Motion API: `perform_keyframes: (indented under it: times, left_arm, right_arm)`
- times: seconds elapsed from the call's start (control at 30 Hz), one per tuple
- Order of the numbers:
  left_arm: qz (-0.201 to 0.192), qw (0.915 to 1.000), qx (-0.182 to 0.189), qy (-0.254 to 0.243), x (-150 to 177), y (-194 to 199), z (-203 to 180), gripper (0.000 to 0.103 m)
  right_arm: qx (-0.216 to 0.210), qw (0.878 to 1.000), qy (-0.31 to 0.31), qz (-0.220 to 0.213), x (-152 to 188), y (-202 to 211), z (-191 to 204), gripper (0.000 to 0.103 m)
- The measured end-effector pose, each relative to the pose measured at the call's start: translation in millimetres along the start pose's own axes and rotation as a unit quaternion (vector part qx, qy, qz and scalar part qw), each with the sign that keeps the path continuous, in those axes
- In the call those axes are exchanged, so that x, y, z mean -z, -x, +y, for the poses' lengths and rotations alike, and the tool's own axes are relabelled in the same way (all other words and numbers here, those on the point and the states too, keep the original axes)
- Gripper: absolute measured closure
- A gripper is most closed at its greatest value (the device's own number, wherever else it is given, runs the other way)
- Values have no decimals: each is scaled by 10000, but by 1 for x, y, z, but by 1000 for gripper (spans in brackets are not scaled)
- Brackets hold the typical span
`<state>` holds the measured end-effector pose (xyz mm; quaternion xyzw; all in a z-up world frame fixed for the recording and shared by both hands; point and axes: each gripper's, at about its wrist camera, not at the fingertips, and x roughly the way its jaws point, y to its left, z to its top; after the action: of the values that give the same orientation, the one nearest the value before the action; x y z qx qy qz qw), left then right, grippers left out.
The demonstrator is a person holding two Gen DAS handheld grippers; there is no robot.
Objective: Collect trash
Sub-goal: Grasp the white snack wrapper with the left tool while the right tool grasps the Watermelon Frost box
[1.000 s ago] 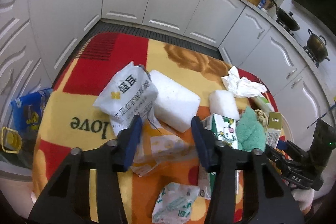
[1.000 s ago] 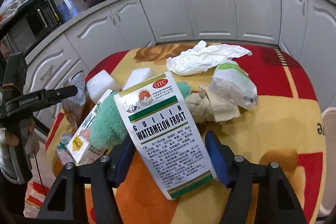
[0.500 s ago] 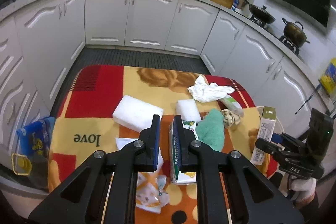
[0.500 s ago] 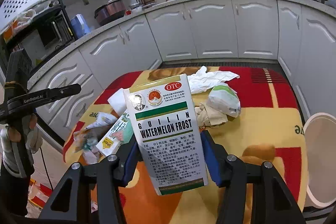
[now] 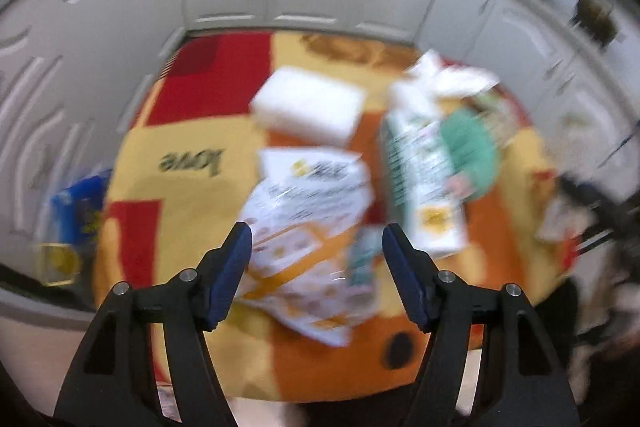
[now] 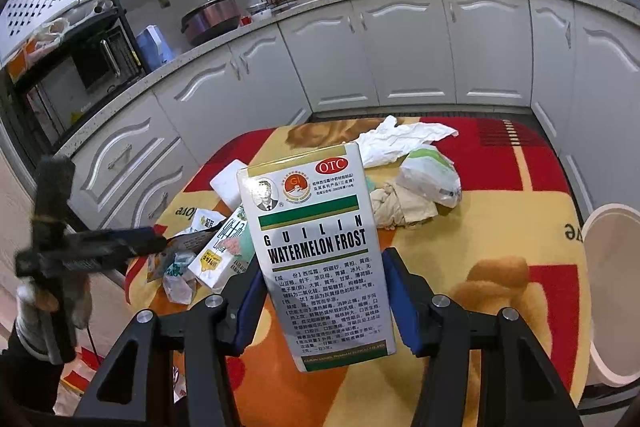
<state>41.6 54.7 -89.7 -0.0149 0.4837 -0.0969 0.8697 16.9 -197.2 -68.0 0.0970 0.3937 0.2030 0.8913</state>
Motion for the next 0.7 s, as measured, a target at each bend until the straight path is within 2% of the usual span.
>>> perform_keyframes:
  times: [0.07, 0.1, 0.17, 0.23, 0.33, 0.5, 0.7]
  left_arm:
    - [93, 9999, 24, 34, 7, -9, 9, 39]
    - [92, 9999, 10, 65, 8, -13, 14, 45]
    - [17, 9994, 256, 218, 8, -12, 24, 47]
    - [22, 9977, 538, 420, 6, -10, 33, 57]
    - [-20, 9959, 694, 576, 1, -3, 39, 66]
    - [-246, 9938, 878, 630, -7, 19, 36, 68]
    - [-681, 9894, 1264, 227, -25, 61, -1, 69]
  right_arm:
    - [-13, 10000, 3, 21, 1, -1, 0, 49]
    - [-12, 10000, 3, 28, 2, -1, 0, 49]
    - [1, 10000, -6, 40, 1, -2, -1, 49]
    - [7, 10000, -17, 43, 1, -2, 0, 49]
    - [13, 10000, -10, 21, 2, -1, 1, 49]
    - [24, 9999, 23, -100, 0, 8, 2, 49]
    - [72, 9996, -19, -283, -2, 23, -2, 50]
